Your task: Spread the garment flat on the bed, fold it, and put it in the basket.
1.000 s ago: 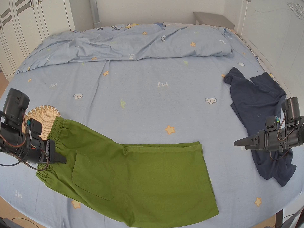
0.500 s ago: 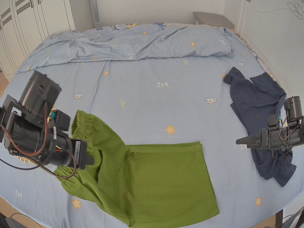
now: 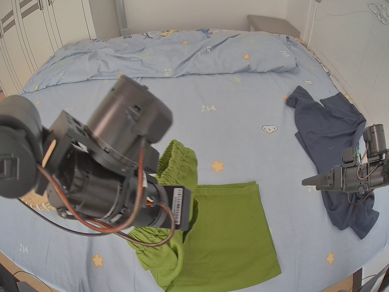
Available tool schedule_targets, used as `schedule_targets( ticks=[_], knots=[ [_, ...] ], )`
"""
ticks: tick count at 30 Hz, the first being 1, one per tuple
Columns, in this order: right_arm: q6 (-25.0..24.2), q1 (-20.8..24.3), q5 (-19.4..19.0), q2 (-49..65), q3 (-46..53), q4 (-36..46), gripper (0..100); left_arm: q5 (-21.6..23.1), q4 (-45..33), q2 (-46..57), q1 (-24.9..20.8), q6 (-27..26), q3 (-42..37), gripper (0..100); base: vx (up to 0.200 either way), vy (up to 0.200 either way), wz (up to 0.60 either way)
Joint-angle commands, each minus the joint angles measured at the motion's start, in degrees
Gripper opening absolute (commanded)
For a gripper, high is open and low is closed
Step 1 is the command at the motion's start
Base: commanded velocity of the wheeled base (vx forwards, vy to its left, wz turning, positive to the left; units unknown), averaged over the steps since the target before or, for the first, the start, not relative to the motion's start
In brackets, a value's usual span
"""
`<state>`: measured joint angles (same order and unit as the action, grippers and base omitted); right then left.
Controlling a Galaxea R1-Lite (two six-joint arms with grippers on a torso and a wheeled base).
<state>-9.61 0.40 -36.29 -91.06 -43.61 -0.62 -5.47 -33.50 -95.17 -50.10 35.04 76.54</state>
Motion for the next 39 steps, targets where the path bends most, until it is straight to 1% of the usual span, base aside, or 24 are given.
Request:
schedule_targets(
  ticks=[1,3,6,16,22,23,24,25,28,32,35,36,38,39],
  knots=[
    [0.0,-0.2,0.0,-0.3,0.2,-0.4,100,-1.4,1.2,-6.6,-4.3,3.0,1.9,0,0.0,0.0,0.0],
    [0.1,-0.5,-0.1,-0.8,0.3,-0.6,100,-1.6,2.6,-9.1,-5.6,4.8,1.9,0,0.0,0.0,0.0],
    [0.0,-0.3,0.0,-1.5,0.5,-1.0,100,-1.6,4.2,-11.1,-6.1,6.6,2.0,0,0.0,0.0,0.0],
    [0.0,0.1,0.0,-2.1,0.7,-1.2,100,-1.4,8.3,-11.4,-7.4,8.5,2.2,0,0.0,0.0,0.0],
    [0.0,0.2,-0.1,-2.1,0.8,-1.2,100,0.7,10.9,-11.5,-8.3,10.1,2.4,0,0.0,0.0,0.0],
    [0.0,0.3,-0.1,-2.3,0.9,-1.2,100,1.7,12.0,-11.6,-8.6,10.6,2.4,100,0.0,0.0,0.0],
    [0.0,0.3,-0.1,-2.4,0.9,-1.2,100,1.9,12.1,-11.6,-8.7,10.6,2.4,100,0.0,0.0,0.0],
    [0.0,0.2,-0.1,-2.5,0.9,-1.2,100,3.6,13.7,-12.1,-8.8,10.9,2.3,100,0.0,0.0,0.0],
    [0.0,0.2,-0.1,-2.5,0.9,-1.2,100,4.5,14.9,-12.6,-8.9,11.0,2.4,100,0.0,0.0,0.0],
    [0.1,0.2,-0.1,-2.5,0.9,-1.2,100,7.9,20.1,-13.7,-9.3,14.2,1.6,100,0.0,0.0,0.0],
    [0.1,0.2,-0.1,-3.2,0.9,-1.2,100,13.7,23.0,-13.2,-8.6,17.1,0.4,100,0.0,0.0,0.0],
    [0.1,0.2,-0.1,-3.3,0.9,-1.2,100,14.5,23.2,-13.1,-8.3,17.3,0.1,100,0.0,0.0,0.0],
    [0.2,0.4,-0.2,-3.2,1.0,-1.2,100,18.6,24.6,-11.6,-5.5,18.8,-1.2,100,0.0,0.0,0.0],
    [0.2,0.4,-0.2,-3.2,1.0,-1.2,100,18.7,24.7,-11.4,-5.3,18.8,-1.3,100,0.0,0.0,0.0]
  ],
)
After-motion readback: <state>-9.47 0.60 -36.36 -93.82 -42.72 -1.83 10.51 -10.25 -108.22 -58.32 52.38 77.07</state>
